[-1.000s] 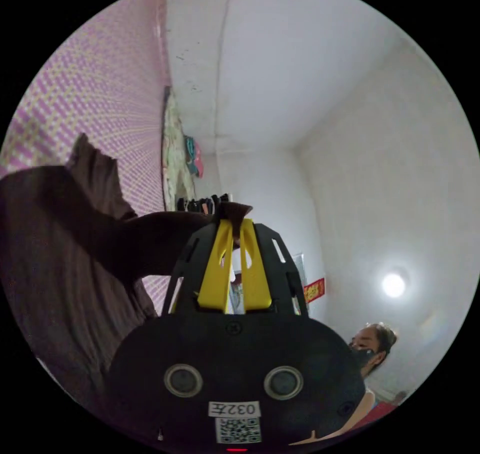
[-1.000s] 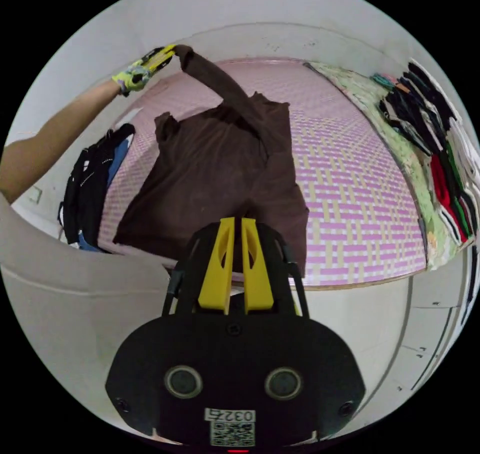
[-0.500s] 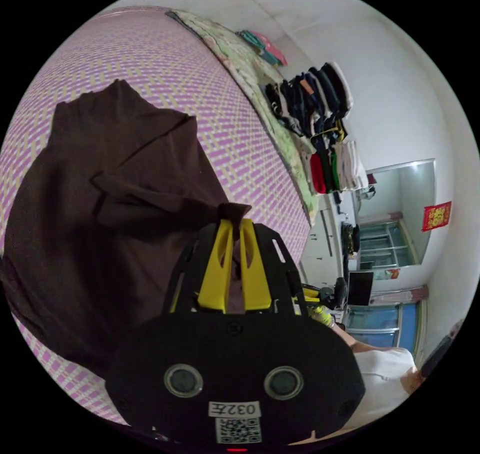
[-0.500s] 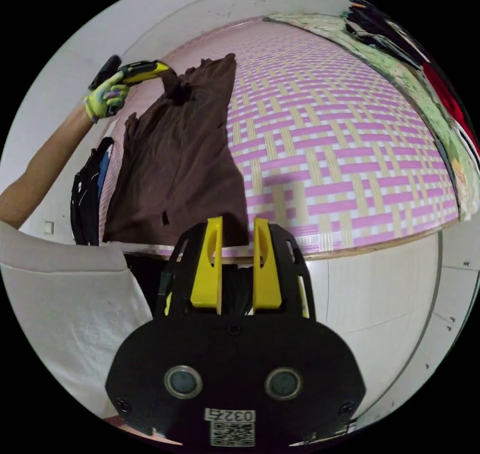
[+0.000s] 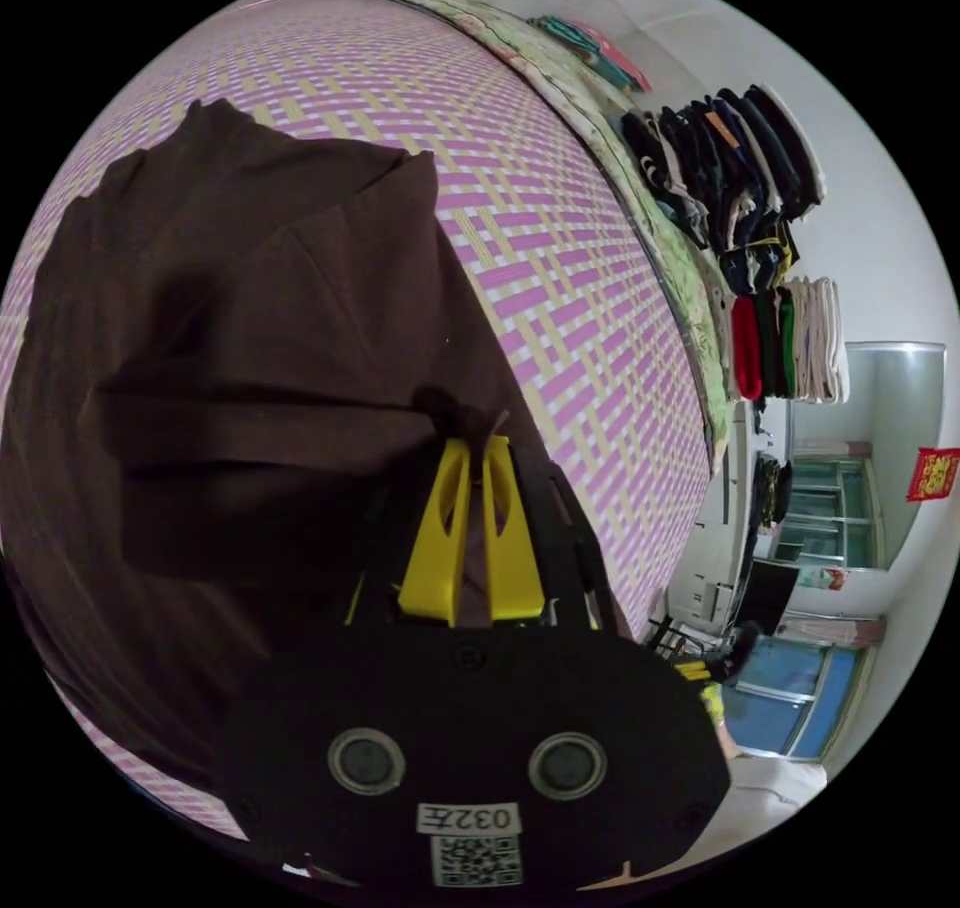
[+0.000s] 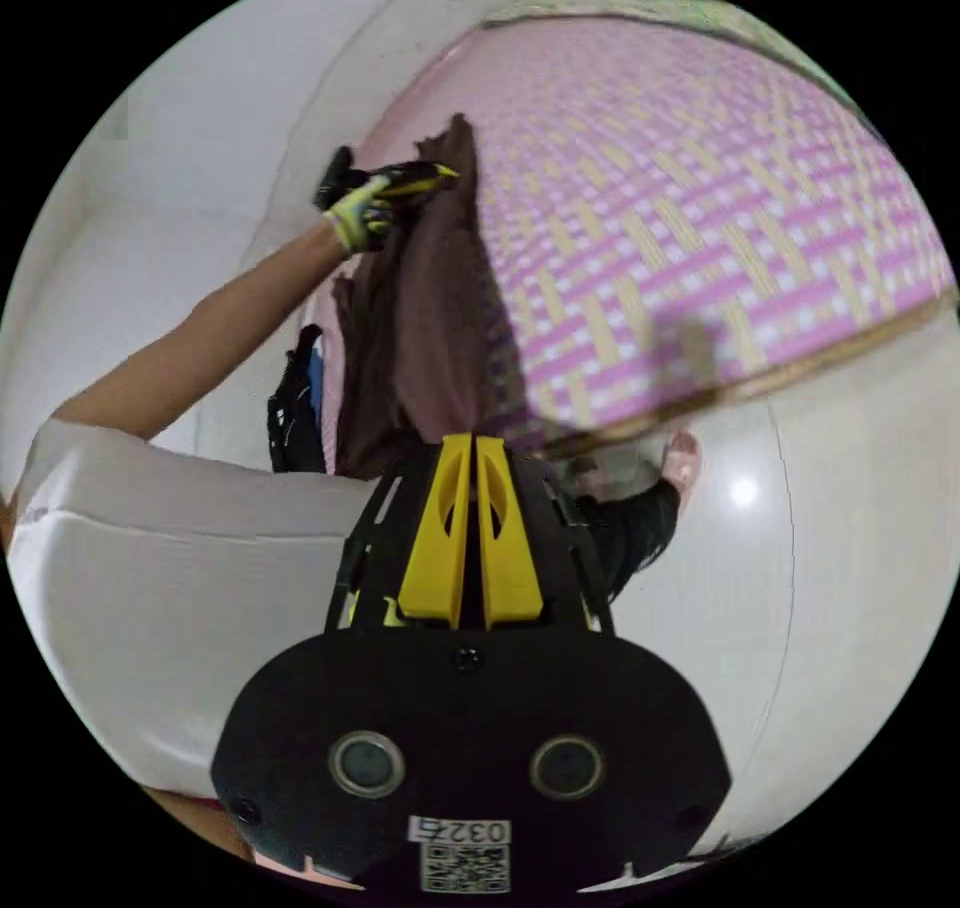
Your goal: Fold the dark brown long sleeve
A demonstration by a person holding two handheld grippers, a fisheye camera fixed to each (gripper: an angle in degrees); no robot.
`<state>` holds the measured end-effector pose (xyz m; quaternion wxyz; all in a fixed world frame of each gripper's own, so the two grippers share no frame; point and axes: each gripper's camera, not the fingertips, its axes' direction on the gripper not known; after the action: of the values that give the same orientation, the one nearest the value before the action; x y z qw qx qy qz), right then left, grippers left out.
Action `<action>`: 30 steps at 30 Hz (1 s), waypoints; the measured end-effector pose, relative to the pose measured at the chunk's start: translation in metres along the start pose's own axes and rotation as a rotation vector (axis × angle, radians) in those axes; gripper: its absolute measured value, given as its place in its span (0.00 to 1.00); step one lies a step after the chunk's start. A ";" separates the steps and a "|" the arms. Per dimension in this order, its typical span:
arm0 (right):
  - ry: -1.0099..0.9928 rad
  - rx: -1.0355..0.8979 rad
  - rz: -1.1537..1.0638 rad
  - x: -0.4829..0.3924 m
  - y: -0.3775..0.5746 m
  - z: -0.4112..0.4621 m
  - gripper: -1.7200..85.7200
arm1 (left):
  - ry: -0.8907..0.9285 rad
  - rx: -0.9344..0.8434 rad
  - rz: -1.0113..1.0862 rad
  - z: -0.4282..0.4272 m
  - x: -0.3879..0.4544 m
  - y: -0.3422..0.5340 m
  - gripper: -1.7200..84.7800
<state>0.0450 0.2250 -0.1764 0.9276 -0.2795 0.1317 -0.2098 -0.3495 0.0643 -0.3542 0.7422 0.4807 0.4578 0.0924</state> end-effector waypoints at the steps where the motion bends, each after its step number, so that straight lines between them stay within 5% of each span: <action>1: -0.003 -0.026 0.093 0.030 0.002 0.010 0.01 | 0.021 -0.001 -0.012 -0.002 -0.003 0.002 0.01; 6: -0.078 0.034 0.272 0.079 -0.005 0.008 0.07 | 0.113 0.020 0.000 -0.023 -0.006 0.017 0.01; 15: 0.053 0.171 0.210 0.074 -0.064 -0.049 0.03 | 0.467 0.499 0.117 -0.186 -0.052 0.207 0.00; 19: 0.057 0.132 0.122 0.058 -0.121 -0.042 0.01 | 0.439 0.697 -0.119 -0.239 -0.134 0.322 0.00; 22: 0.037 0.068 0.060 0.046 -0.165 -0.026 0.01 | 0.448 0.653 -0.343 -0.229 -0.200 0.369 0.00; 27: 0.000 -0.002 -0.037 0.022 -0.222 -0.006 0.01 | 0.627 0.719 -0.525 -0.228 -0.267 0.384 0.00; 30: 0.004 -0.042 -0.082 0.015 -0.248 0.001 0.01 | 0.651 0.780 -0.456 -0.274 -0.254 0.359 0.00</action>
<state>-0.0198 0.0310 -0.0349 0.9120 -0.3035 0.1262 -0.2455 -0.5947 0.2769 0.0497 0.3307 0.5552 0.7562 -0.1029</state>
